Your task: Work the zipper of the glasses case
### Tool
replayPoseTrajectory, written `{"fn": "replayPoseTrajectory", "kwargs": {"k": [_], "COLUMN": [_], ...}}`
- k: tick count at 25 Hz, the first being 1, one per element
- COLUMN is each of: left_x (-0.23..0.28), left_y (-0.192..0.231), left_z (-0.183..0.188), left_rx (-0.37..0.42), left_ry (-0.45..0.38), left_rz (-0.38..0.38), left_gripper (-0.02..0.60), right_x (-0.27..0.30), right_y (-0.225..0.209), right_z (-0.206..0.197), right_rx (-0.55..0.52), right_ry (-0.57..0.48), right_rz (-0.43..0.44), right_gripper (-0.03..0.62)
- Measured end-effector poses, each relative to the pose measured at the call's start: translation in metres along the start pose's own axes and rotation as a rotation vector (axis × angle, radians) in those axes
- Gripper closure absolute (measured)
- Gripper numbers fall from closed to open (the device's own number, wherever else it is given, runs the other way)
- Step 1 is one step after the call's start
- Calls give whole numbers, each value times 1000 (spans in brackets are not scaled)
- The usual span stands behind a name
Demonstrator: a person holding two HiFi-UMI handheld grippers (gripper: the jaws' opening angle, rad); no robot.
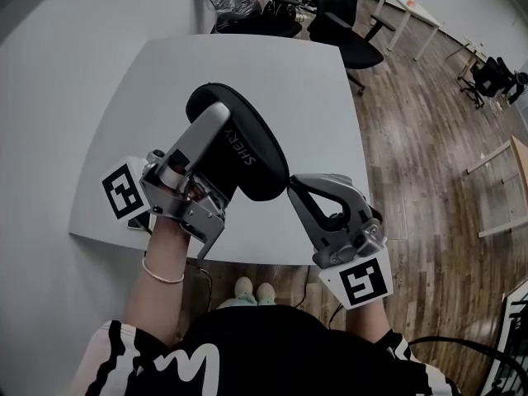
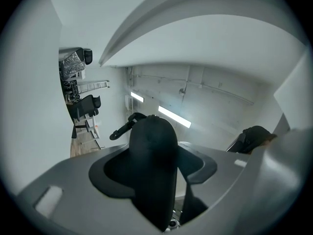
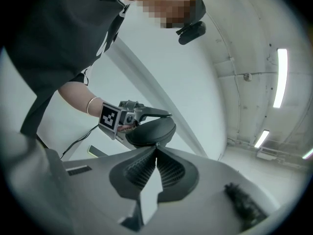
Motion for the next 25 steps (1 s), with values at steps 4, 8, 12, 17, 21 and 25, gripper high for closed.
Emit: {"fn": "replayPoseTrajectory", "kwargs": {"k": [4,8,12,17,21,25], "left_x": [-5,-18,-19,-18,-39,-64], "left_y": [1,10,15,29,51,82], "left_z": [-1,-1,-3,-4,-12,-49], "left_rx": [45,39,62,26,53,71], "left_ry": [-90,-217,-195,-98,16,118], "left_rz": [68,127,157,163,216,275], "left_gripper": [307,308,308,307,307,307], "right_x": [1,7,13,8,-9,-2], "right_y": [6,26,44,39,32,26], "right_z": [-1,-2,-5,-16,-38,-73], "right_rx": [-85,-180,-150,-9,320,561], "right_ry": [62,155,177,186,159,275], "right_rz": [-7,37,65,110,63,-193], "right_gripper": [589,589,589,588,588,588]}}
Point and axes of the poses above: the fingertips, and each gripper's own axes: x forward along the fingers, y to its left, z out of its top, the point moved 8 cm from there along -x, backward along the fingers, and after that the axes turned 3 degrees about -z, right-handed, at the moved point
